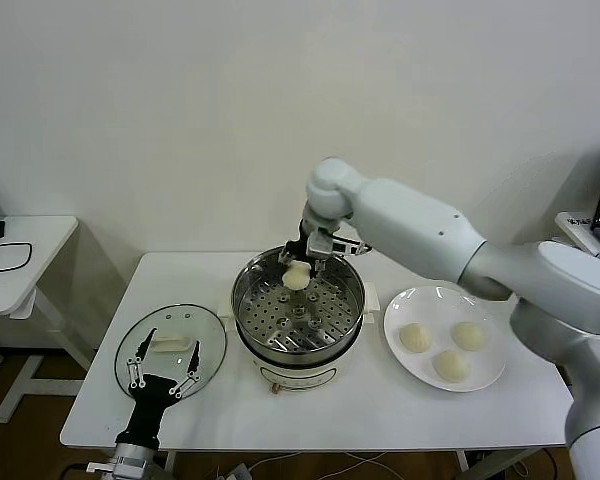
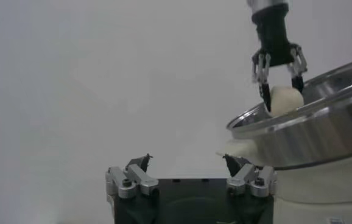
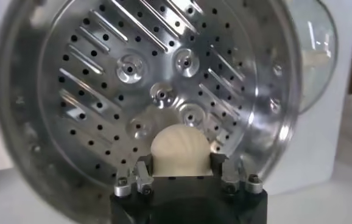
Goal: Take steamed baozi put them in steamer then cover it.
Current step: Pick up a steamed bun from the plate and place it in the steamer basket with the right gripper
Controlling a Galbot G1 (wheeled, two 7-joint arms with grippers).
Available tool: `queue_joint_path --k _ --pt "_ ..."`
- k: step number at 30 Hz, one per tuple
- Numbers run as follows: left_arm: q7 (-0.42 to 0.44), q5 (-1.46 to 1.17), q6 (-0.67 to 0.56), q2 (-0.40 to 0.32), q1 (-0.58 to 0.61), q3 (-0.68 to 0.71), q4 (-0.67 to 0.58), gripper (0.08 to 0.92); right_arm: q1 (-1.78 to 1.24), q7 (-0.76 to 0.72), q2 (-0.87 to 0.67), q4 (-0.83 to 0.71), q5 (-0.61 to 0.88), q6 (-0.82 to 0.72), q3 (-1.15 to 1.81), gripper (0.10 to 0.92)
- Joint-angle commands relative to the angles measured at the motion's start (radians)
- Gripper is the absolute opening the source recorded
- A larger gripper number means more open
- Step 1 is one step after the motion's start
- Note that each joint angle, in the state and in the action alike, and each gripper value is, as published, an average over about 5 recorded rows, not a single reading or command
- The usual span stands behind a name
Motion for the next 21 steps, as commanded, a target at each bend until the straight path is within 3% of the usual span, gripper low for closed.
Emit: queue_joint_path --k 1,12,21 --pt "0.000 0.000 -0.001 0.000 0.001 -0.001 0.001 0.823 -0.048 0.011 0.061 -0.058 -0.099 0.033 0.014 0.646" --pt "-0.003 -0.005 -0.003 0.000 0.001 -0.007 0.002 0.823 -0.010 -0.039 0.008 0.011 -0.005 -0.041 -0.003 0.814" --pt "-0.005 -0.006 0.001 0.000 0.000 -0.006 -0.007 0.823 0.153 -0.232 -0.266 0.228 0.370 -0.280 -0.020 0.823"
